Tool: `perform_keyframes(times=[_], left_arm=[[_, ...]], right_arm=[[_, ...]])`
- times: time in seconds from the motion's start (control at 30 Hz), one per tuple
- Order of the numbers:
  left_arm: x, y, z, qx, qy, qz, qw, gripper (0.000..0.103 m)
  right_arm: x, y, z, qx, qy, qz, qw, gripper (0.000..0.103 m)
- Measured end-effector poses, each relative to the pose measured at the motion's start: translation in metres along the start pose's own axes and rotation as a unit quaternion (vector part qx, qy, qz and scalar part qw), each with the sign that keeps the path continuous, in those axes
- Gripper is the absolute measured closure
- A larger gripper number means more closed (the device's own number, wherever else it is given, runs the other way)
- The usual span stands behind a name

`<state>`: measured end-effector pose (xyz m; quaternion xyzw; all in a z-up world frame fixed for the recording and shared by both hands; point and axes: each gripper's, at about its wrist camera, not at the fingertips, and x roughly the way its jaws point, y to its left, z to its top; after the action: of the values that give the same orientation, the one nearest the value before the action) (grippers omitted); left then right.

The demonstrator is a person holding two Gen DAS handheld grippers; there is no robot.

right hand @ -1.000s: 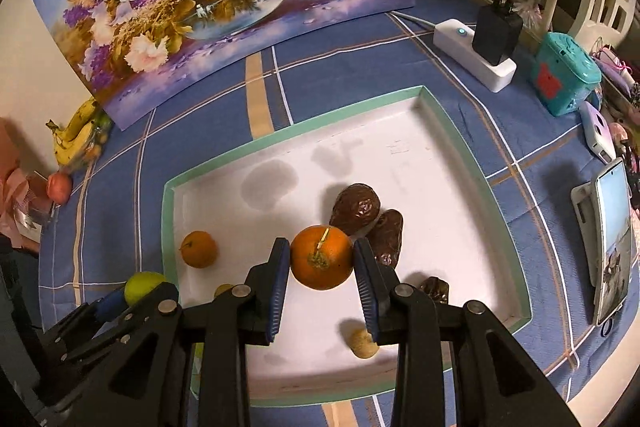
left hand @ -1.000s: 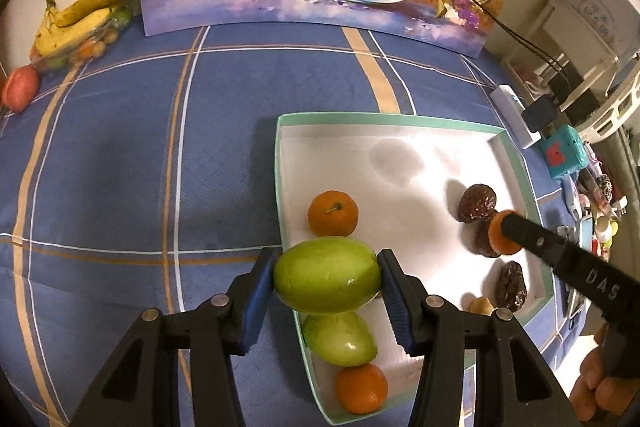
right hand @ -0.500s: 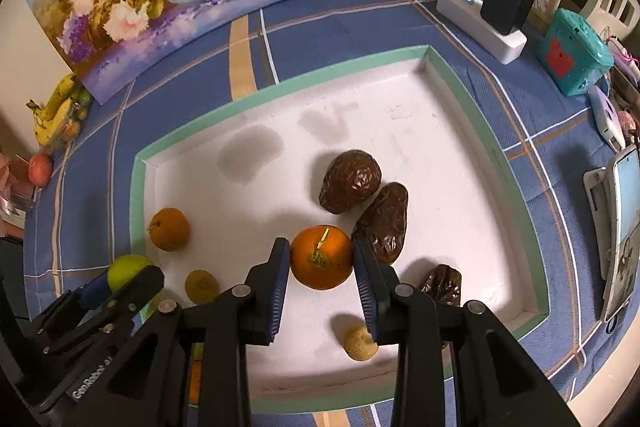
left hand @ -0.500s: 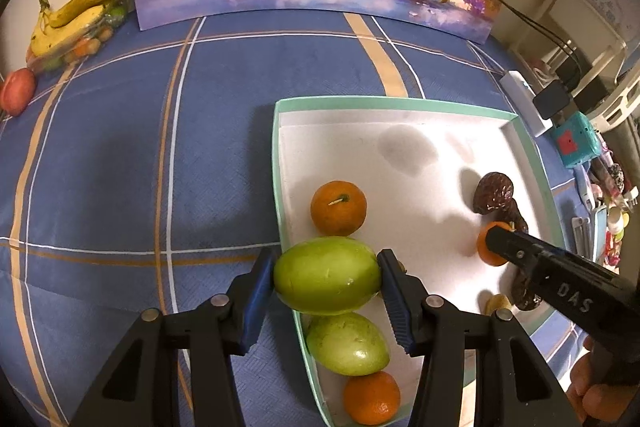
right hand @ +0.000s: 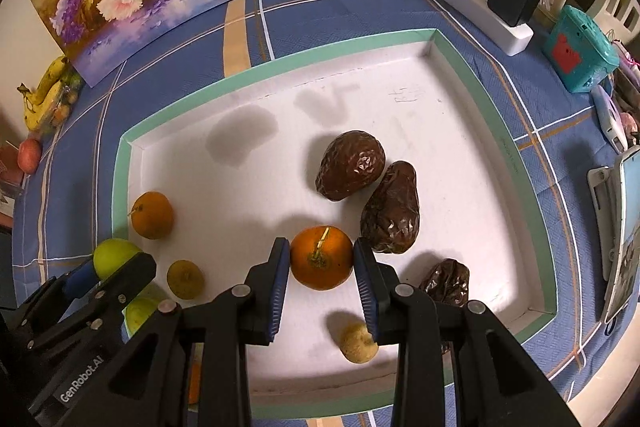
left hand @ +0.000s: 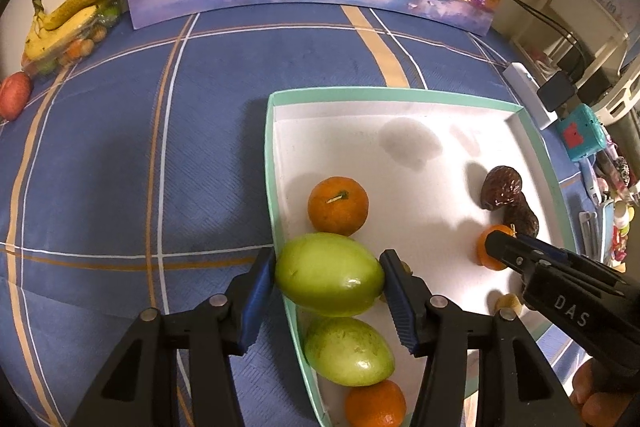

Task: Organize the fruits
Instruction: 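Carry the pear and orange into the tray with both tools, then open both tools to release the pear and orange in the tray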

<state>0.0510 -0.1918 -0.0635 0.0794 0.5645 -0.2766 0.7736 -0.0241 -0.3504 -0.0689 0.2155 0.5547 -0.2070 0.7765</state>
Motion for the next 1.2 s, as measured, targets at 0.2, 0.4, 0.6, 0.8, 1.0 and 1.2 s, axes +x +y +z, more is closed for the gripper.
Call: perform_keyframes(times=[0.2, 0.4, 0.6, 0.8, 1.0, 1.2], left_arm=[[0.006, 0.003, -0.001, -0.008, 0.005, -0.007, 0.9999, 0.046], [0.006, 0.004, -0.001, -0.011, 0.005, -0.011, 0.9999, 0.046], [0.003, 0.006, 0.001, -0.015, 0.004, -0.01, 0.9998, 0.044], [-0.003, 0.006, 0.002, -0.015, 0.001, -0.015, 0.9998, 0.044], [-0.018, 0.005, 0.006, -0.016, -0.004, -0.015, 0.9997, 0.044], [-0.029, 0.022, 0.008, -0.048, -0.003, 0.008, 0.9988, 0.038]], right_arm=[[0.0, 0.0, 0.0, 0.001, 0.0, 0.0, 1.0, 0.069], [-0.001, 0.001, 0.0, 0.002, -0.001, 0.001, 1.0, 0.069], [-0.001, 0.0, 0.001, 0.002, 0.0, 0.001, 1.0, 0.069], [-0.002, 0.0, 0.002, 0.0, 0.001, 0.0, 1.0, 0.068], [-0.004, 0.0, 0.003, 0.002, 0.002, -0.003, 1.0, 0.068], [-0.016, 0.002, 0.006, -0.002, -0.015, 0.001, 1.0, 0.068]])
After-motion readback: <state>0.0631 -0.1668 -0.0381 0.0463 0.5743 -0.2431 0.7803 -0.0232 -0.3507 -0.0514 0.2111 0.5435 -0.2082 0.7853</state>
